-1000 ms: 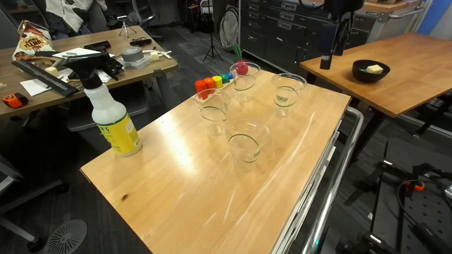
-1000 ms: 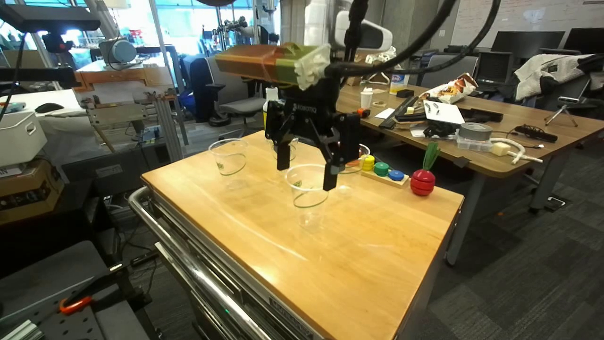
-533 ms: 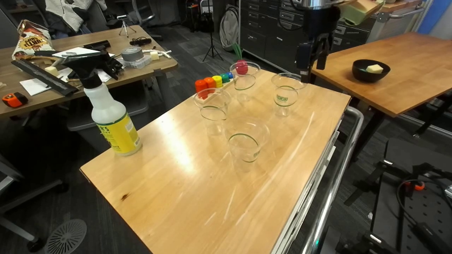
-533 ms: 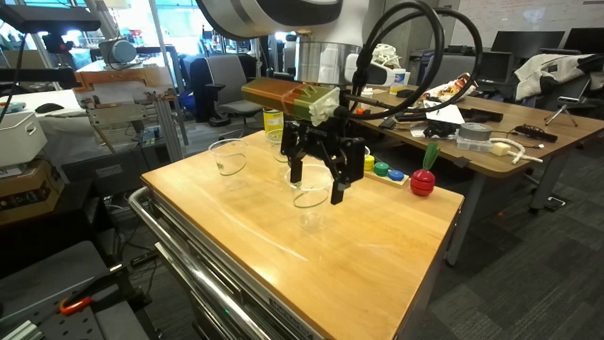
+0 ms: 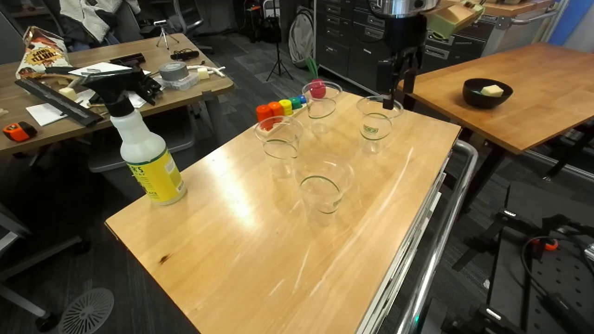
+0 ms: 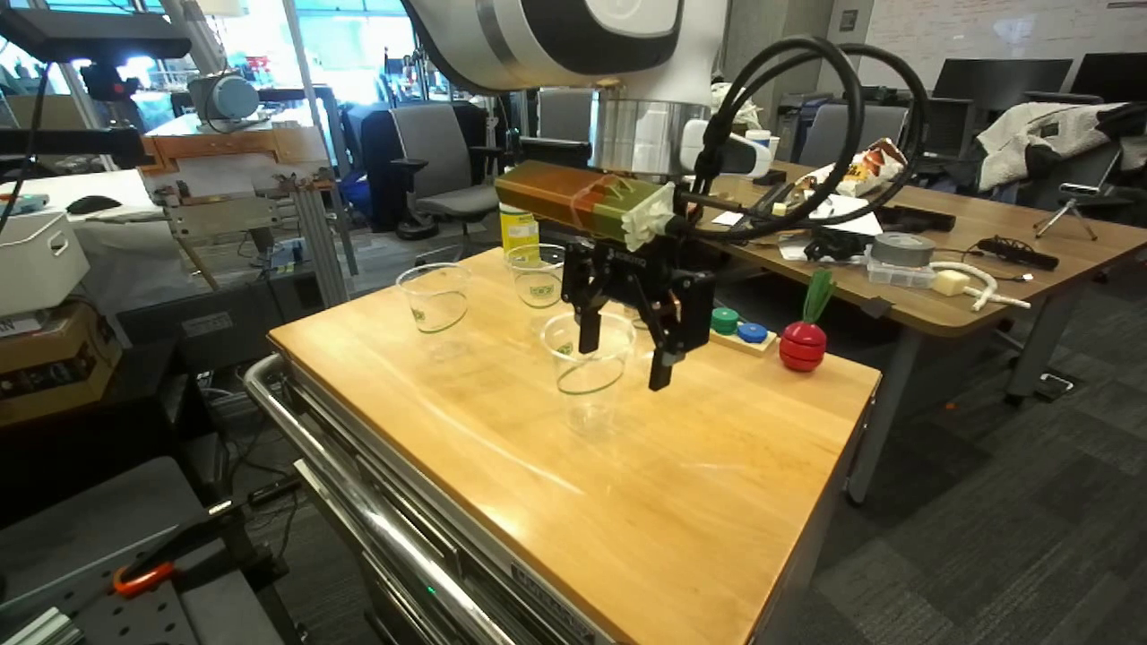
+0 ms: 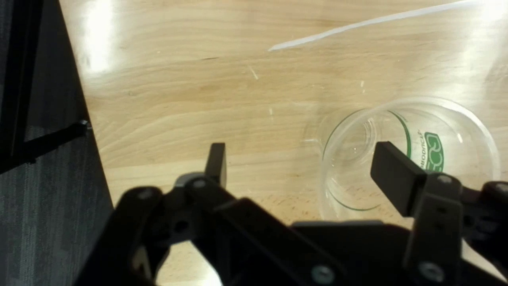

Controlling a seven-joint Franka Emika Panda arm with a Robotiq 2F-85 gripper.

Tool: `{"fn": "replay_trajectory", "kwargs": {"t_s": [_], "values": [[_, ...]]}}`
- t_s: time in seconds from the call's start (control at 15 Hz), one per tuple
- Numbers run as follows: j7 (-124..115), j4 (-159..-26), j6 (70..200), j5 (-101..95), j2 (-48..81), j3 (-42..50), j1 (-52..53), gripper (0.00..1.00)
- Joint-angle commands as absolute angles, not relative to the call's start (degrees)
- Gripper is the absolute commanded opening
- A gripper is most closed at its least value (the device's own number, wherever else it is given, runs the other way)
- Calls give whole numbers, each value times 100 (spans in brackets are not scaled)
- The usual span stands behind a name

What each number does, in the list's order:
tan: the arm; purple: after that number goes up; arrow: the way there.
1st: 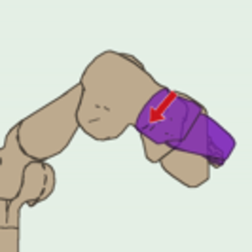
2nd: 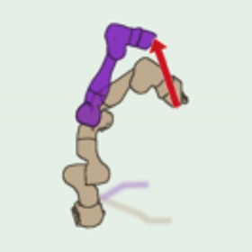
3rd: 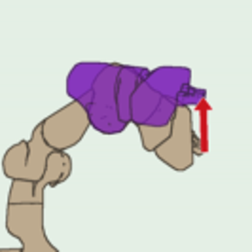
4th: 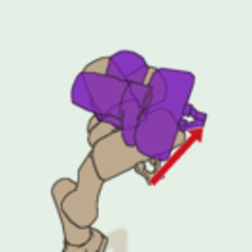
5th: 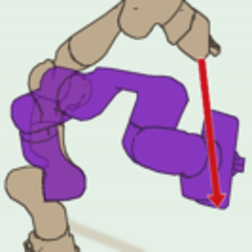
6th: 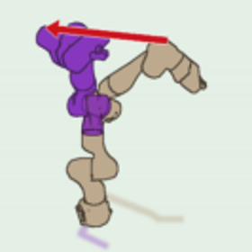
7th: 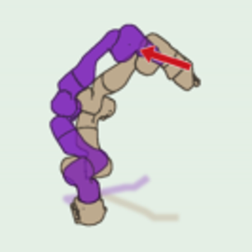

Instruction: Pick up all the cups on the table and stack them up together.

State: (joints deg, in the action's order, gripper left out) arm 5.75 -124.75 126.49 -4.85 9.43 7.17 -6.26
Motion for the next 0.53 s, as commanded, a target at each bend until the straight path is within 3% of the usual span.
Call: {"fn": "replay_trajectory", "kwargs": {"t_s": [0.0,0.47], "values": [[684,-12243,12535,-289,1291,652,-683,60],[659,-11976,12216,-153,1228,551,-632,6]]}}
